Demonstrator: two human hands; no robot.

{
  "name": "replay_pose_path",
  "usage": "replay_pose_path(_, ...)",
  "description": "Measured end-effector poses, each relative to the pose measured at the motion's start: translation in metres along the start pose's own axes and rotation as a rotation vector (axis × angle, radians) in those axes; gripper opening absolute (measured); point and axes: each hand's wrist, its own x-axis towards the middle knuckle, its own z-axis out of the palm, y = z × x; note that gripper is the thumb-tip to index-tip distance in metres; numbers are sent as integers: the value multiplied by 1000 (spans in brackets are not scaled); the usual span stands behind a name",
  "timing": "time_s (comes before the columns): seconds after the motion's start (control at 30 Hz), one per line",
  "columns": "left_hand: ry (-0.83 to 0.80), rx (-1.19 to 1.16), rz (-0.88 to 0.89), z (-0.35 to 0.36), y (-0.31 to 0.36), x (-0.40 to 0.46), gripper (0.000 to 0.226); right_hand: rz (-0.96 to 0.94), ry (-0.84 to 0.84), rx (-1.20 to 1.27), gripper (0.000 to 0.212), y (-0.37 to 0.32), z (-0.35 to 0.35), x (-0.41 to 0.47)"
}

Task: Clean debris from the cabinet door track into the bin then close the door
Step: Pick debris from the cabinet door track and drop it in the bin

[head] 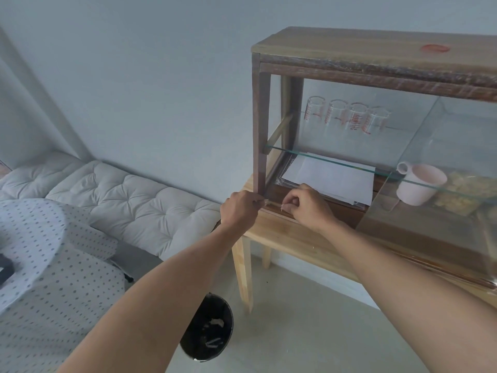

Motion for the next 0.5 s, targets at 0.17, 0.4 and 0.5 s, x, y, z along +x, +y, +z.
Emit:
replay_pose_path(0.17,-8,-15,-2,-11,1,-6,17,16,36,21,17,-8,-8,-12)
replay_pose_path(0.4,-14,2,6,-11,7,-5,18,41,66,52,17,-9,-10,-24)
replay_pose_path(0.5,-42,49,20,-8,5,-5,19,50,71,62,17,-4,-9,-24)
